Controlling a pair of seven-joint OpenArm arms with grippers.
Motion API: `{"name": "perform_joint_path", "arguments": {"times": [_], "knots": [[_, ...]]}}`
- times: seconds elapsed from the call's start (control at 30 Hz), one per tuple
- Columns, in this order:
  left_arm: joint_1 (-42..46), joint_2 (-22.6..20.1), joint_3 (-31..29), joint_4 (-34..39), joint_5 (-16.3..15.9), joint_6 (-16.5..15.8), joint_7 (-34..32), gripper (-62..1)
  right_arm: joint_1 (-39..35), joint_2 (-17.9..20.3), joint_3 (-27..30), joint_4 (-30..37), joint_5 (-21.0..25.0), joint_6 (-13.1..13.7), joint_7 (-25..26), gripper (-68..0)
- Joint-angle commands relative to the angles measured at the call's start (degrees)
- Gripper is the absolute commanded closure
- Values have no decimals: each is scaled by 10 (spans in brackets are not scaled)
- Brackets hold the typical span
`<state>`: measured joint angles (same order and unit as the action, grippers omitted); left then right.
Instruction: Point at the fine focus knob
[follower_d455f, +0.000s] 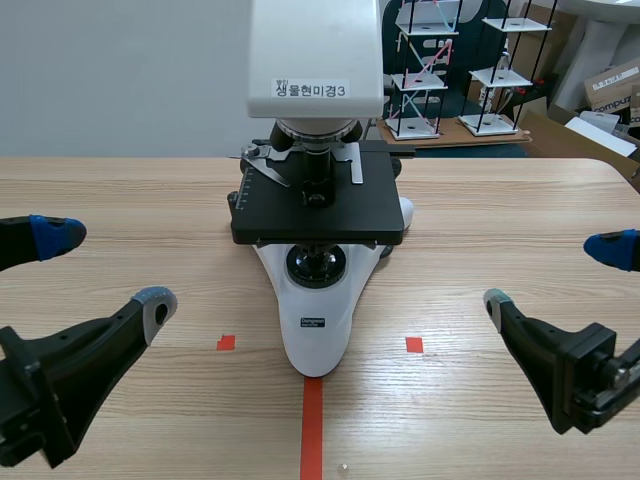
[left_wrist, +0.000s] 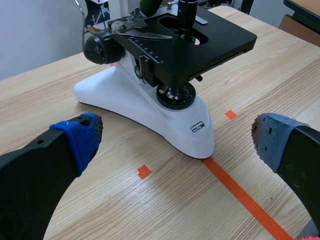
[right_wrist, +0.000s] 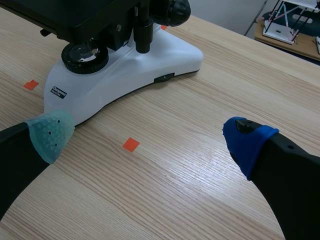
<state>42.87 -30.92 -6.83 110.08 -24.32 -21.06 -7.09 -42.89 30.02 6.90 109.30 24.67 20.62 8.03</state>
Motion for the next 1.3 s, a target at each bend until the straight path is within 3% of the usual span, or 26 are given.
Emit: {"name": "perform_joint_path", "arguments": {"times": [0.0, 0.43, 0.57, 0.73, 0.93, 1.13, 1.27], "knots": [[-2, 3, -3, 5, -5, -1, -8, -623, 0, 6, 2, 9, 4, 0, 9, -671], [-2, 3, -3, 5, -5, -1, -8, -623, 0, 6, 2, 9, 3, 0, 9, -671], [-2, 3, -3, 5, -5, -1, -8, -623, 1, 6, 2, 8, 2, 0, 9, -633], [-2, 3, -3, 5, -5, -1, -8, -623, 24, 6, 2, -12, 2, 0, 12, -444], [-2, 3, -3, 5, -5, -1, -8, -623, 88, 6, 2, -82, 2, 0, 41, -215], [-2, 3, -3, 5, -5, -1, -8, -623, 176, 6, 2, -165, 2, 1, 78, -62], [-2, 3, -3, 5, -5, -1, -8, -623, 240, 8, -4, -217, -3, 19, 82, -22]]}}
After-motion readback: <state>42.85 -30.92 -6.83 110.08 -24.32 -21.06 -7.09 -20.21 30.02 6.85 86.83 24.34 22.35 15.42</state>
